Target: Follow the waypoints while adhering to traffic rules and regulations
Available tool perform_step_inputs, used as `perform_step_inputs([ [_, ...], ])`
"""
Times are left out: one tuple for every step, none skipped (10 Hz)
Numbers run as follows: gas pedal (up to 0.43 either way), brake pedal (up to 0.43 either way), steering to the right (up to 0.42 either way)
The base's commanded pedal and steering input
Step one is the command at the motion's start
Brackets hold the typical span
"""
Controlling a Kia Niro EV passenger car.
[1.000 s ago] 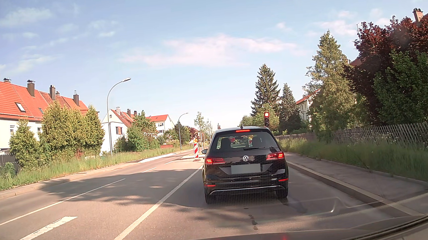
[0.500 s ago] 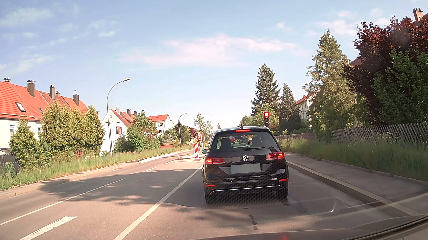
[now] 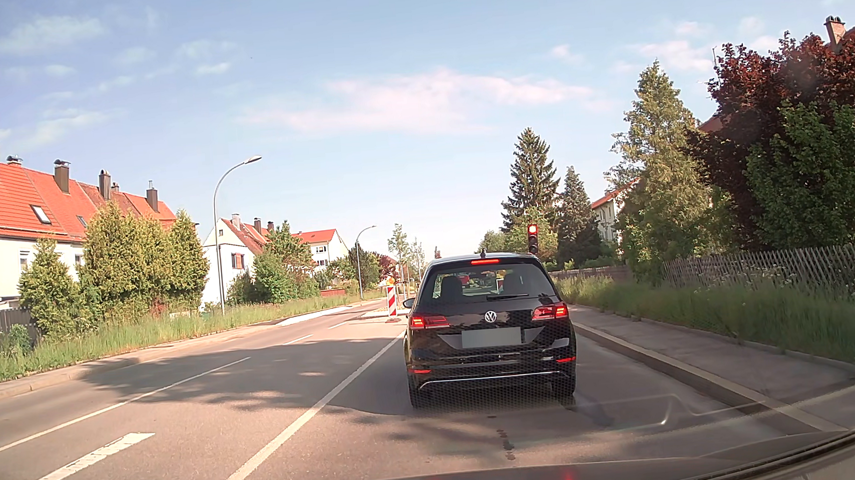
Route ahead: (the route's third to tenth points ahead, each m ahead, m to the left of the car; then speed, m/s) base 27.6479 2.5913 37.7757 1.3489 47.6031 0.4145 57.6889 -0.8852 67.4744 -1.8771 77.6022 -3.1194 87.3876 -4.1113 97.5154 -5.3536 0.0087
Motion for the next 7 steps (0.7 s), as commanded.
perform_step_inputs([
  [0.000,0.238,-0.021],
  [0.000,0.238,-0.021],
  [0.000,0.238,-0.021],
  [0.000,0.238,-0.021],
  [0.000,0.238,-0.020],
  [0.000,0.238,-0.020],
  [0.000,0.238,-0.021],
])
